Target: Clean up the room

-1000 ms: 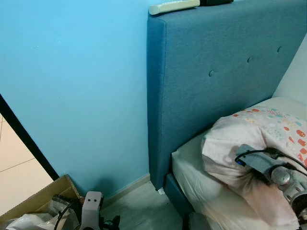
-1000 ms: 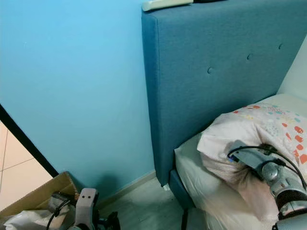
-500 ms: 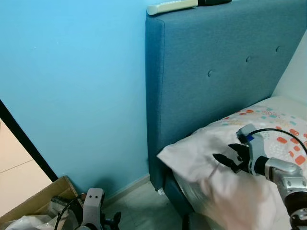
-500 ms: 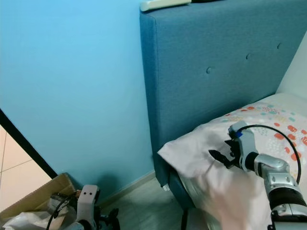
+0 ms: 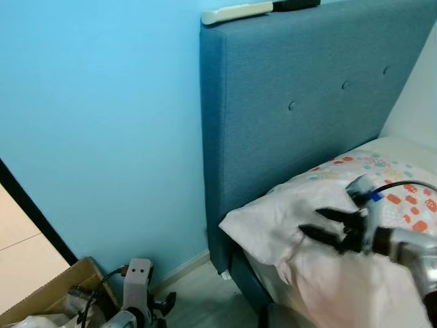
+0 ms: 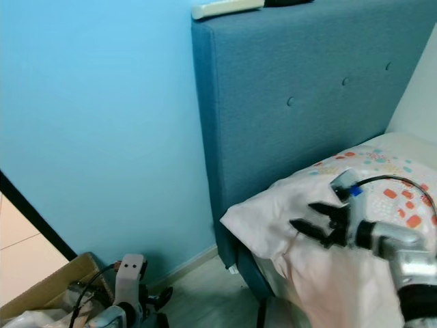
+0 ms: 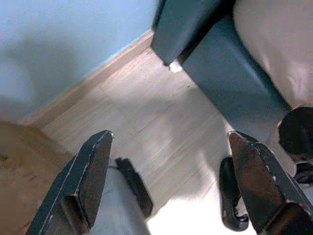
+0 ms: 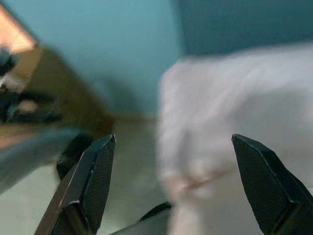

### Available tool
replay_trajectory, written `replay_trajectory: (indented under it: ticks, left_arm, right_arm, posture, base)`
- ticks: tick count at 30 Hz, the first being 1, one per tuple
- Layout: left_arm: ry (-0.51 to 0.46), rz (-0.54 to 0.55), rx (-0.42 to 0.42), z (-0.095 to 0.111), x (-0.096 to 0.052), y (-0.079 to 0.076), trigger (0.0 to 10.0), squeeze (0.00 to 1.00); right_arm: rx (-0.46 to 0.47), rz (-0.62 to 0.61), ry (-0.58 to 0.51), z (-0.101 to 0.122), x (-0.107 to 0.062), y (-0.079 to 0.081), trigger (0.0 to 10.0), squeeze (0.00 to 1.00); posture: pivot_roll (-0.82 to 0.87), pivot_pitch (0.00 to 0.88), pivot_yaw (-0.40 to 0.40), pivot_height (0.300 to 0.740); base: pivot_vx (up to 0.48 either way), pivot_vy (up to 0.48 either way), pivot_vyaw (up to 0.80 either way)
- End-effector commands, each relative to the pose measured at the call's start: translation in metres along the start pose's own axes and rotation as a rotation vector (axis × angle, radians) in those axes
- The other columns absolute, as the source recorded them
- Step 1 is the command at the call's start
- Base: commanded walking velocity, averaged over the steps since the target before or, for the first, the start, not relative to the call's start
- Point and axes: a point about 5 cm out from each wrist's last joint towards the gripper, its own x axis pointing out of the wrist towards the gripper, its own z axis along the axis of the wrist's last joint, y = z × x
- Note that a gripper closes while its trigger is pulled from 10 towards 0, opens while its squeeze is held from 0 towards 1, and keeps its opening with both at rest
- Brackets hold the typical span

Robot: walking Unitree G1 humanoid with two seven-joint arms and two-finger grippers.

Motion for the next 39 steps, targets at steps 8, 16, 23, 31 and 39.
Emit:
replay_trajectory:
  ticks: [8, 16, 23, 31, 39]
  left_arm:
    - [0.015, -0.014, -0.019, -0.006, 0.0, -0.005, 10.0, 0.0]
    - [0.012, -0.017, -0.016, -0.015, -0.01, 0.002, 10.0, 0.0]
    - [-0.026, -0.032, 0.014, -0.023, -0.034, 0.014, 10.0, 0.0]
    - [-0.059, -0.042, 0.05, -0.016, -0.055, 0.019, 10.0, 0.0]
    - [-0.062, -0.076, 0.071, -0.011, -0.057, 0.011, 10.0, 0.0]
  right_arm:
    - [0.054, 0.157, 0.097, -0.021, 0.063, 0.05, 10.0, 0.0]
    - [0.037, -0.184, 0.146, -0.022, 0.092, 0.028, 10.0, 0.0]
    - [0.082, -0.361, 0.208, -0.027, 0.098, 0.018, 10.0, 0.0]
    - [0.076, -0.616, 0.066, 0.005, 0.068, -0.025, 10.0, 0.0]
    - [0.0, -0.862, -0.048, 0.032, 0.018, -0.065, 10.0, 0.0]
  posture:
    - [-0.13, 0.027, -0.014, 0.576]
    - [-0.08, 0.115, -0.009, 0.576]
    - [-0.01, 0.22, 0.012, 0.576]
    - [0.03, 0.276, 0.047, 0.576]
    - [0.02, 0.276, 0.056, 0.576]
  base:
    - [0.0, 0.0, 0.0]
    - [0.0, 0.0, 0.0]
    - [0.0, 0.0, 0.0]
    - [0.0, 0.0, 0.0]
    - [0.0, 0.0, 0.0]
